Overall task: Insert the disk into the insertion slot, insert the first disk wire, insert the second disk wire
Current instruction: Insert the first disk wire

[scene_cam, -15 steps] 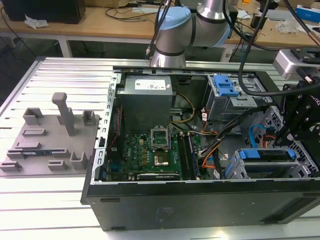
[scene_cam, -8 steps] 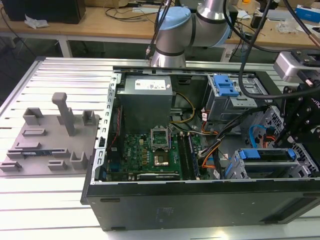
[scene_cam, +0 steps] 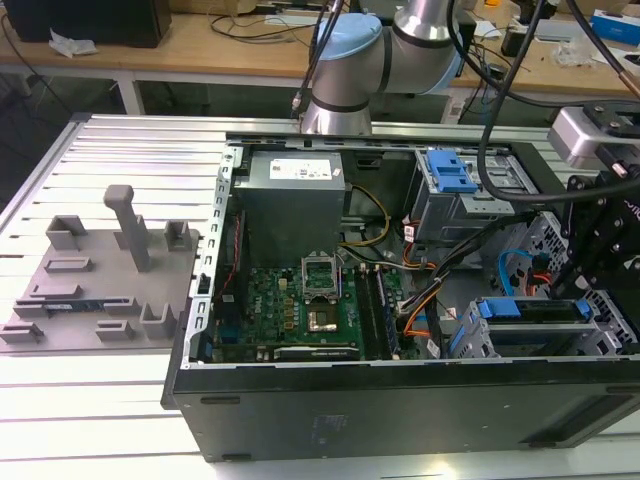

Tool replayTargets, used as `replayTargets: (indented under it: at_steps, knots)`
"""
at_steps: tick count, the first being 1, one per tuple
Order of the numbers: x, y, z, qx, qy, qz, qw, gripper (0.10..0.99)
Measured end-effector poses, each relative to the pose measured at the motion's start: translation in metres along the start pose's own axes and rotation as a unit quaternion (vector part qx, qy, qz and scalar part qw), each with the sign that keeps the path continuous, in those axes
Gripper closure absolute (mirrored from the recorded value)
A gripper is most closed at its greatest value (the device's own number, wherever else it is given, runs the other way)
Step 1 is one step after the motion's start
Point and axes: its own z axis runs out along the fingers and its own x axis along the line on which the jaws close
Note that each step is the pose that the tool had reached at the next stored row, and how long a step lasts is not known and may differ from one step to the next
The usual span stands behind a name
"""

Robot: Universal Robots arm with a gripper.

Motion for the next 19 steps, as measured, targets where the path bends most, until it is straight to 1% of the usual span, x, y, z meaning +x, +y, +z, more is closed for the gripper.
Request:
replayTargets:
  at_steps: [3, 9, 13, 16, 19]
  knots:
    - [0.0004, 0.0006, 0.0010, 0.0000, 0.0000, 0.001, 1.0000, 0.922]
    - [-0.0002, 0.0007, 0.0016, -0.0002, 0.0011, 0.015, 0.9999, 0.922]
    - [-0.0002, 0.0007, 0.0016, -0.0002, 0.0012, 0.015, 0.9999, 0.922]
    - [-0.0002, 0.0007, 0.0015, 0.0001, 0.0032, 0.016, 0.9999, 0.922]
    - [-0.0016, 0.0008, 0.0015, 0.0019, 0.0046, 0.020, 0.9998, 0.922]
